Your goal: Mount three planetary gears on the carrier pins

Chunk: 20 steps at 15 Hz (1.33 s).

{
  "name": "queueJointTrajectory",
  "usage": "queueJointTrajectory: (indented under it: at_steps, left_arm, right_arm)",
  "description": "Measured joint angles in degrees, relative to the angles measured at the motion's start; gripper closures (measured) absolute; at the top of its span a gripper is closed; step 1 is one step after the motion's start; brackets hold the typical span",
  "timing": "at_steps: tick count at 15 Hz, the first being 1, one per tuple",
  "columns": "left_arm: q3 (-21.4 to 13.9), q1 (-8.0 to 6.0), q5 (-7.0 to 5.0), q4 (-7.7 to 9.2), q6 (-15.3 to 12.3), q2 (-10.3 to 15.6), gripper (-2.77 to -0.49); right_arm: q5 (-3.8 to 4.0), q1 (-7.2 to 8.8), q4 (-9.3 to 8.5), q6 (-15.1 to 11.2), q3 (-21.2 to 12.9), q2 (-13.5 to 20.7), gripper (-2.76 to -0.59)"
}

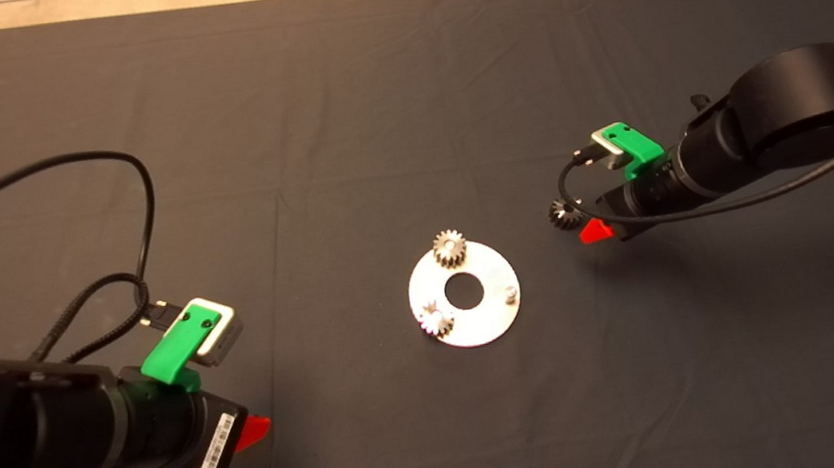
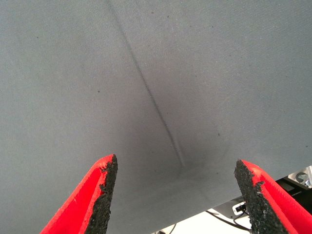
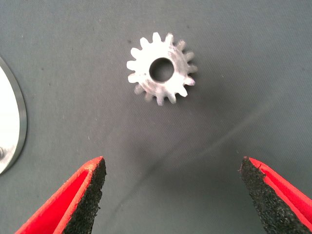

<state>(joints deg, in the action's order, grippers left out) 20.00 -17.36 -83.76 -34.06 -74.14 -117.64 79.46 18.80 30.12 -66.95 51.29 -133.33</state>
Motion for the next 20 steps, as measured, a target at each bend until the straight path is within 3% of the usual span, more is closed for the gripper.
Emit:
queueJointTrajectory:
  at_steps: [3, 5, 6, 8, 10, 14, 17, 20]
  left_arm:
    - [0.0, 0.0, 0.11, 0.0, 0.0, 0.0, -1.64]
    - [-0.2, 0.0, 0.2, 0.0, -0.2, 0.1, -1.64]
    - [-0.2, 0.0, 0.22, 0.02, -0.2, 0.1, -1.64]
    - [-0.3, 0.0, 0.55, 0.0, -0.2, 0.0, -1.64]
    - [-0.3, 0.02, 1.66, 0.0, -0.2, 0.0, -1.64]
    - [-0.3, 0.01, 2.78, 0.02, -0.2, 0.0, -1.64]
    - [-0.3, 0.0, 2.8, 0.0, -0.2, 0.1, -1.64]
    - [-0.3, 0.0, 3.27, 0.0, -0.2, 0.1, -1.64]
  right_arm:
    - [-0.22, -0.81, 0.1, 0.0, 2.5, -2.4, -2.05]
    - [-1.73, -2.1, 0.11, 0.0, 3.6, -3.5, -2.05]
    - [-2.01, -2.16, 0.11, 0.0, 3.7, -3.5, -2.05]
    - [-1.92, -2.13, 0.48, 0.1, 4.8, -3.5, -2.05]
    - [-1.95, -2.13, 1.43, 1.1, 5.7, -3.5, -2.05]
    - [-2.09, -2.13, 1.54, 1.6, 7.0, -3.5, -2.05]
    - [-3.77, -2.13, 1.65, 1.6, 7.6, -3.5, -2.05]
    - [-4.07, -2.13, 1.85, 1.7, 8.1, -3.5, -2.05]
